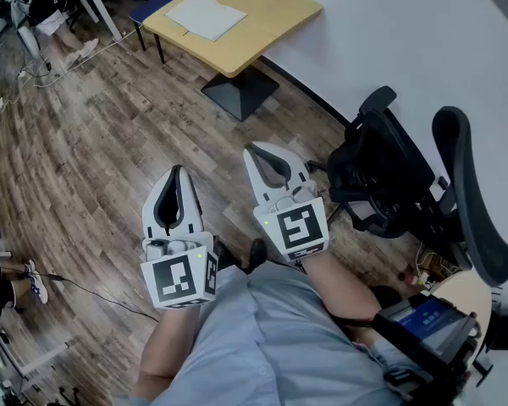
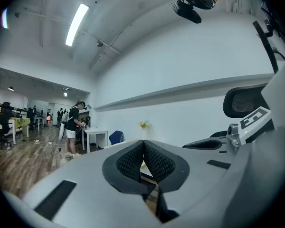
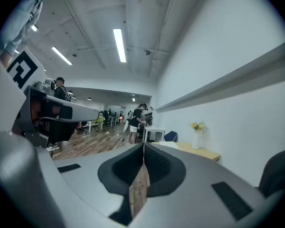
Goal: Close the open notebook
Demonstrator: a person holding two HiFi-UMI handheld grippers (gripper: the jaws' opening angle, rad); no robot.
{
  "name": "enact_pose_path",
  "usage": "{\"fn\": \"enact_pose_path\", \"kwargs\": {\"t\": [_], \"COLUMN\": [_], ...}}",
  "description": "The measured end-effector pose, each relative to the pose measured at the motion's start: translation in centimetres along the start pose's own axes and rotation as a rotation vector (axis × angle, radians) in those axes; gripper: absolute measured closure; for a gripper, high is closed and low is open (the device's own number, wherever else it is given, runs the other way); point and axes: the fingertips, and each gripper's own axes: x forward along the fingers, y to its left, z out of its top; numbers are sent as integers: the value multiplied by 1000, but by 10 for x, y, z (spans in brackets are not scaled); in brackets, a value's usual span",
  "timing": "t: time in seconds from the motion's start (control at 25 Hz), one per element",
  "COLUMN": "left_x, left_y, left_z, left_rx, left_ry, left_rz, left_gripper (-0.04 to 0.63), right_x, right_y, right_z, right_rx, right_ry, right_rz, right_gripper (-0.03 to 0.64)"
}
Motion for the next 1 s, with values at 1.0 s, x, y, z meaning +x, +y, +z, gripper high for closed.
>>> {"fn": "enact_pose_path", "kwargs": {"t": [1.0], "left_x": [81], "left_y": [108], "left_z": [-71], "left_rx": [-78], "left_ry": [147], "left_rz": [52], "left_gripper": [575], "right_x": [140], "right_y": [17], "right_z": [-53], "right_rx": [71], "right_ry": [97], "right_rz": [33], "right_gripper": [566]}}
